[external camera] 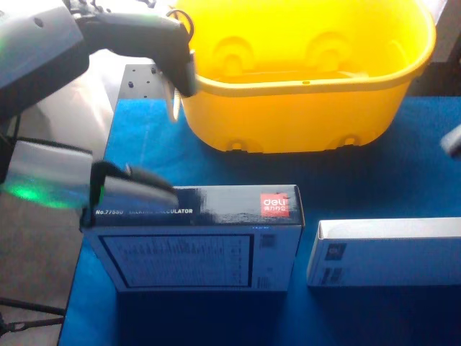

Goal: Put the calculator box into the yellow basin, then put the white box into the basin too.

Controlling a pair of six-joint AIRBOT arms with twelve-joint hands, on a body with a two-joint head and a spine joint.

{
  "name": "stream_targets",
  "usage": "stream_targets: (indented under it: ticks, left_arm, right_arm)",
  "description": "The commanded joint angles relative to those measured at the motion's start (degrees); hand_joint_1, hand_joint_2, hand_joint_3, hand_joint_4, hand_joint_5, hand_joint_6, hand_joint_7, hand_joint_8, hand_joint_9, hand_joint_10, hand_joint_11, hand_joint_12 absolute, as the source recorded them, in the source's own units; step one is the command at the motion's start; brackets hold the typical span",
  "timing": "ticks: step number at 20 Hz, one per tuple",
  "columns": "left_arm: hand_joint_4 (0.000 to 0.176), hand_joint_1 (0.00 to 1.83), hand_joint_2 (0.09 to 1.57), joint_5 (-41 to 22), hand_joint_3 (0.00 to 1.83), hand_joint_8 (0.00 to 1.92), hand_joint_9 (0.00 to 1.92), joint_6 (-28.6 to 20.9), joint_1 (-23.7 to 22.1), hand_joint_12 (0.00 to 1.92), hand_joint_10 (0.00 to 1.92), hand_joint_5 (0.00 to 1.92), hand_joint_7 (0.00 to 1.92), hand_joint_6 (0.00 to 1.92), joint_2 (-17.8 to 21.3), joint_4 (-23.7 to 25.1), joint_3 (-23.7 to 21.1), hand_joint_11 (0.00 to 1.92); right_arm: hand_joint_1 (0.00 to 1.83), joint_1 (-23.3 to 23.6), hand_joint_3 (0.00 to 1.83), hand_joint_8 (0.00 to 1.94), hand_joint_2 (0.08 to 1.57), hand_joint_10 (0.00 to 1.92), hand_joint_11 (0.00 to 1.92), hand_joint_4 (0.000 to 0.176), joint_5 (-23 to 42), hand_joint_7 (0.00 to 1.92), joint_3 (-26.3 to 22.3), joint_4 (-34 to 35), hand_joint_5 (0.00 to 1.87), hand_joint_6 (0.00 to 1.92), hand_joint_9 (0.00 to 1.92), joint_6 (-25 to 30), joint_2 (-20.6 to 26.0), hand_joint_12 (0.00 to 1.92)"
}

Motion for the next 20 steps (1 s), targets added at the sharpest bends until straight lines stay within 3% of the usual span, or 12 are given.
stream_targets:
  ticks: [1, 6, 8, 11, 12, 13, 15, 20]
  left_arm:
    - [0.000, 0.75, 0.82, -6.01, 0.03, 0.09, 0.30, -0.10, -0.29, 1.51, 0.66, 0.56, 0.53, 0.06, -0.35, -1.47, 0.00, 0.00]
    - [0.000, 0.66, 0.85, -5.31, 0.00, 0.02, 0.19, -0.10, -0.29, 1.55, 0.78, 0.53, 0.50, 0.00, -0.66, -1.50, 0.12, 0.00]
    - [0.000, 0.63, 0.82, -4.35, 0.00, 0.00, 0.14, -0.10, -0.28, 1.51, 0.81, 0.50, 0.47, 0.00, -0.87, -1.51, 0.11, 0.00]
    - [0.000, 0.66, 0.79, -1.04, 0.00, 0.00, 0.16, -0.09, -0.01, 1.42, 0.67, 0.47, 0.45, 0.00, -1.73, -1.76, 0.35, 0.00]
    - [0.000, 0.73, 0.78, -0.38, 0.00, 0.00, 0.11, -0.08, 0.32, 1.25, 0.58, 0.42, 0.38, 0.00, -2.28, -2.00, 0.60, 0.00]
    - [0.000, 0.73, 0.79, 0.54, 0.00, 0.00, 0.15, -0.08, 1.00, 1.22, 0.45, 0.41, 0.35, 0.00, -3.51, -2.66, 1.27, 0.00]
    - [0.000, 0.70, 0.80, 1.86, 0.00, 0.00, 0.25, -0.08, 2.42, 1.28, 0.28, 0.41, 0.35, 0.00, -4.99, -3.75, 2.17, 0.00]
    - [0.000, 0.69, 0.78, 2.79, 0.00, 0.01, 0.29, 0.00, 6.81, 1.22, 0.22, 0.42, 0.40, 0.00, -7.16, -7.14, 3.43, 0.00]
  right_arm:
    - [0.73, 0.26, 0.00, 0.09, 0.88, 0.39, 0.17, 0.000, -7.05, 0.73, 0.30, -1.83, 0.68, 0.11, 0.56, 0.32, 0.17, 1.17]
    - [0.75, 0.14, 0.00, 0.00, 0.86, 0.20, 0.17, 0.000, -6.91, 0.71, 0.52, -1.61, 0.68, 0.01, 0.59, 0.32, 0.08, 1.09]
    - [0.74, 0.10, 0.00, 0.00, 0.85, 0.16, 0.11, 0.000, -6.43, 0.61, 0.56, -1.45, 0.62, 0.00, 0.53, 0.32, -0.03, 1.07]
    - [0.77, -0.14, 0.00, 0.00, 0.79, 0.09, 0.05, 0.000, -4.47, 0.52, 1.06, -0.94, 0.55, 0.00, 0.47, 0.32, -1.01, 1.05]
    - [0.77, -0.51, 0.00, 0.00, 0.76, 0.09, 0.05, 0.000, -4.40, 0.53, 1.29, -0.45, 0.55, 0.00, 0.48, 0.32, -1.45, 1.13]
    - [0.75, -1.06, 0.00, 0.00, 0.74, 0.09, 0.04, 0.000, -4.02, 0.53, 1.56, 0.42, 0.55, 0.00, 0.50, 0.32, -2.08, 1.17]
    - [0.83, -1.30, 0.00, 0.00, 0.73, 0.06, 0.00, 0.000, -2.37, 0.50, 1.95, 1.19, 0.52, 0.00, 0.47, 0.32, -2.91, 1.19]
    - [0.72, -1.30, 0.00, 0.00, 0.73, 0.06, 0.00, 0.000, 0.39, 0.49, 2.93, 1.93, 0.50, 0.00, 0.46, 0.31, -5.24, 1.32]
